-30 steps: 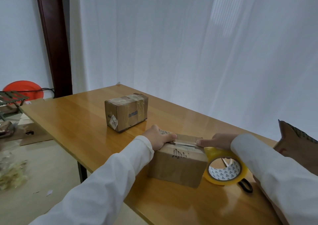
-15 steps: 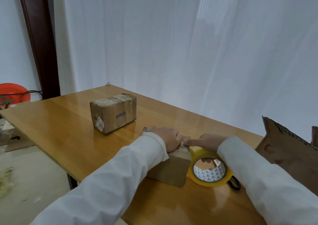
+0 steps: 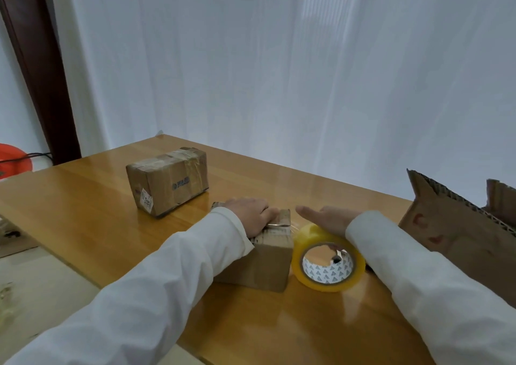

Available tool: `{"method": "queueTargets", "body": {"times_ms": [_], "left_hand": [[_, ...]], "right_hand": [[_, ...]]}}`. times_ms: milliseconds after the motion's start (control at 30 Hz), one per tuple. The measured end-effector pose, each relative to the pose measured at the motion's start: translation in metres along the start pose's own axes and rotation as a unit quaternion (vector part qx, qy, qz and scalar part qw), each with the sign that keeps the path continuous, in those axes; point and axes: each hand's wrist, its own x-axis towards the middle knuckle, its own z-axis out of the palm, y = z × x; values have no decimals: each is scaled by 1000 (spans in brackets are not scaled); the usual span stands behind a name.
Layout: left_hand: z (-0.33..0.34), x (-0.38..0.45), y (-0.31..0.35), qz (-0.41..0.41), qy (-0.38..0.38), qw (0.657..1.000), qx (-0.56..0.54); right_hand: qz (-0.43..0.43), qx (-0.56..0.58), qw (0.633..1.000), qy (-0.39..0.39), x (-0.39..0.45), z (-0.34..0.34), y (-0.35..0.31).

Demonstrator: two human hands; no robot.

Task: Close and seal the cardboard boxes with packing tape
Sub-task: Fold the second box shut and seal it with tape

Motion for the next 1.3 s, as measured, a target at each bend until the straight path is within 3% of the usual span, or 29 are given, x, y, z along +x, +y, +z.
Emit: {"method": "queueTargets", "body": {"times_ms": [133, 367, 433, 500, 667, 1033, 1300], "left_hand": [[1, 4, -4, -3, -8, 1000, 4], [1, 6, -15, -27, -13, 1000, -9], [-1, 4, -21, -36, -14, 999, -12], [-3, 1, -25, -49, -17, 999, -10], [-3, 2, -26, -55, -20, 998, -14], [-2, 3, -28, -69, -13, 998, -1], [1, 8, -36, -143, 23, 990, -4]], "right_hand": [[-2, 13, 999, 41, -1, 3, 6], [-37, 94, 994, 44, 1, 3, 19], [7, 59, 995, 83, 9, 3, 37], [73, -54, 988, 122, 12, 6, 53], [142, -183, 972, 41, 11, 24, 57], [140, -155, 973, 101, 16, 30, 63], [127, -130, 977, 107, 14, 30, 68]]}}
